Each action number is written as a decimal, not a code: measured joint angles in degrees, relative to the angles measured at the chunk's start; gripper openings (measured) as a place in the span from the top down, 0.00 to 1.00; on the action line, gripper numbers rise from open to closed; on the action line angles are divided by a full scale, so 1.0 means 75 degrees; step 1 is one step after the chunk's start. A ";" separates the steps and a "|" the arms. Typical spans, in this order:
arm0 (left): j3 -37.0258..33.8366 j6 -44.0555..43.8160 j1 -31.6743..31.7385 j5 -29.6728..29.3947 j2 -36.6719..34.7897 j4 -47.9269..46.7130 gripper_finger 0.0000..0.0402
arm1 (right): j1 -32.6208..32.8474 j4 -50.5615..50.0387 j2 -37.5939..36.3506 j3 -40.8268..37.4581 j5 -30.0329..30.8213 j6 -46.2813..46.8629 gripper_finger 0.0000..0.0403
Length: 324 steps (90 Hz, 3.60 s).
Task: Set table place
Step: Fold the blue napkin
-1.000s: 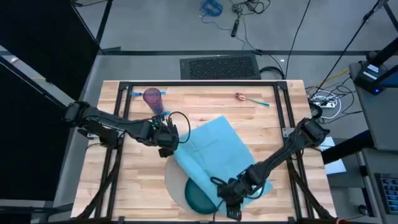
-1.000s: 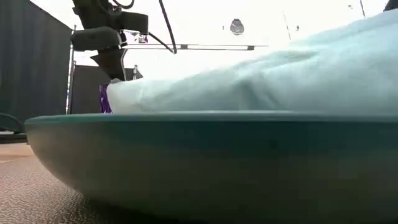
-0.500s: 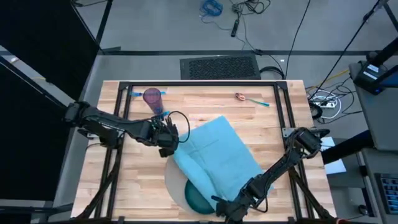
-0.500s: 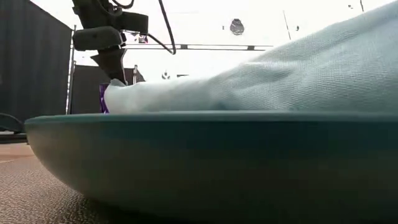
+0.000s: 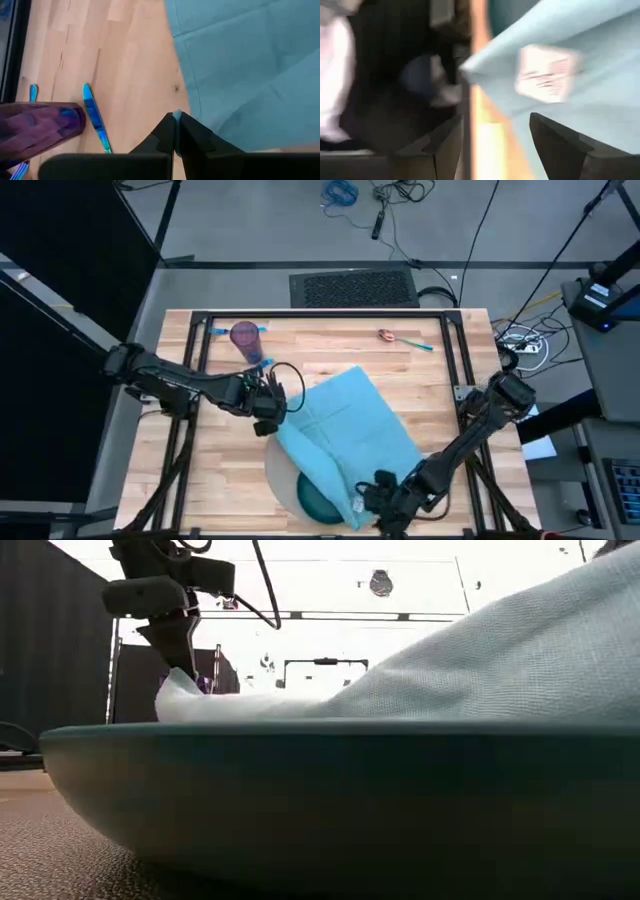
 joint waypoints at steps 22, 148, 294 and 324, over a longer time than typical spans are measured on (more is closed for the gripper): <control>0.0000 0.0058 -0.0151 0.1219 0.0000 -0.0065 1.00 | -0.0446 0.0444 0.0037 -0.0577 0.0167 -0.0449 0.53; 0.0000 0.0460 -0.0530 0.1878 0.0000 -0.0679 1.00 | -0.1221 0.2894 0.1010 -0.1064 -0.1572 0.0586 0.56; 0.0000 0.0746 -0.0540 0.1548 0.0002 -0.0289 1.00 | -0.1629 0.0706 0.1172 0.0504 -0.1185 -0.0017 0.42; 0.0000 0.0804 -0.0644 0.1487 0.0003 -0.0248 1.00 | -0.1664 0.0492 0.1644 0.0495 -0.1178 -0.0011 0.39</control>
